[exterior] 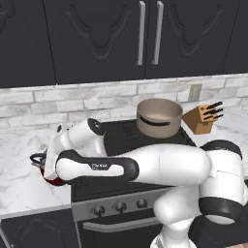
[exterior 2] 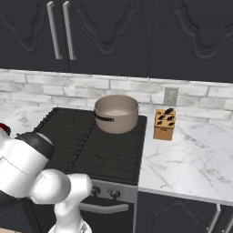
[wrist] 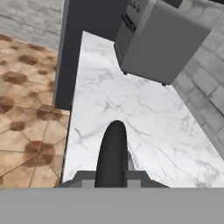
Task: Pick the kettle from the counter and place it on a stove burner. Then turn the burner on.
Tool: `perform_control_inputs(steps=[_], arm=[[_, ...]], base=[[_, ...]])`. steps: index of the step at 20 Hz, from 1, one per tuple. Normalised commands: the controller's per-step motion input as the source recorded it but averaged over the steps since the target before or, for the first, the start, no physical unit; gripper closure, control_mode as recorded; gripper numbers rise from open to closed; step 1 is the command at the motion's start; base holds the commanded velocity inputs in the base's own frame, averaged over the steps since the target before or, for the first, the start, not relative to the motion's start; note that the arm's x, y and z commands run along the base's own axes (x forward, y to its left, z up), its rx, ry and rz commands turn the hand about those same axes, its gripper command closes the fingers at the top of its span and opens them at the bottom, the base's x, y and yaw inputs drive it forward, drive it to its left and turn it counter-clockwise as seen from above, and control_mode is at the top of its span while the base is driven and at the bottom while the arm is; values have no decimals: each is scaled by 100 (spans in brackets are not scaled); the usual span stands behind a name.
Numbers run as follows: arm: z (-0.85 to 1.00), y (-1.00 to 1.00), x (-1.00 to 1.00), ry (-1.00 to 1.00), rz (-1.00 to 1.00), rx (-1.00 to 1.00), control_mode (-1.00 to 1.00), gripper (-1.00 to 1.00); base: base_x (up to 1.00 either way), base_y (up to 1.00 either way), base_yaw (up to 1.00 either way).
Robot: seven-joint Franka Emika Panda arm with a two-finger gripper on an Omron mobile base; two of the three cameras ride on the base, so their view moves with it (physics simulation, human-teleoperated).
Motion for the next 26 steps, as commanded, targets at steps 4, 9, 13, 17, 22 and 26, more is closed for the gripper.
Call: perform_control_inputs(steps=[4, 9, 13, 17, 22, 26], arm=[[34, -91, -25, -12, -2, 19, -100, 100], [46, -93, -14, -4, -2, 26, -100, 100], [51, -61, 0, 0, -1, 27, -100, 100], [21, -17, 0, 0, 0, 8, -100, 100], [7, -21, 4, 4, 0, 8, -100, 100], [2, -36, 0, 1, 0, 18, -100, 100]], base=[[0, 0, 0], [0, 0, 0], [0, 0, 0], [0, 0, 0], [0, 0, 0], [0, 0, 0]])
